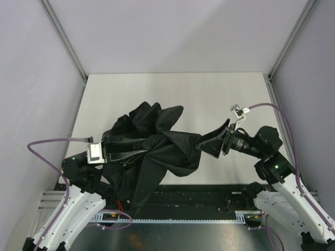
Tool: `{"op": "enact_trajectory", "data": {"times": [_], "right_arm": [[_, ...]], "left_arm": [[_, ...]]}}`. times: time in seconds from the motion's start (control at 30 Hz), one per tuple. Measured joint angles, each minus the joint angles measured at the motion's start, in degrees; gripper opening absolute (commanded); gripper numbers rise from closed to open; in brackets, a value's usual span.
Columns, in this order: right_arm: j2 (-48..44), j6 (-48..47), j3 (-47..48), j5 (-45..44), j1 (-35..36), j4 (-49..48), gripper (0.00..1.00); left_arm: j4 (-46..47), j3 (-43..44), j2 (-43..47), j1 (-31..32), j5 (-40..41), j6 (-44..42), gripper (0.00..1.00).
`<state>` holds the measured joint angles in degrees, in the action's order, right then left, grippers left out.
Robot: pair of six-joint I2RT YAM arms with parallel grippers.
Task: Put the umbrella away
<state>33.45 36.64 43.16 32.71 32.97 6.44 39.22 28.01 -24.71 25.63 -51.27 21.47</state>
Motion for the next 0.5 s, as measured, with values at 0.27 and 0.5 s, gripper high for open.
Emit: {"op": "enact_trajectory", "data": {"times": [0.27,0.5], "right_arm": [[2.8,8.9,-2.5,13.9,0.7,-8.0,0.72],[7.8,16.2,-5.2,12.1,14.4,-24.2,0.1]], "left_arm": [[-0.5,0.7,-0.5,0.0,-0.4,-1.0,0.0],[-0.8,0.7,-0.6,0.0,2.2,-1.0,0.0]]}}
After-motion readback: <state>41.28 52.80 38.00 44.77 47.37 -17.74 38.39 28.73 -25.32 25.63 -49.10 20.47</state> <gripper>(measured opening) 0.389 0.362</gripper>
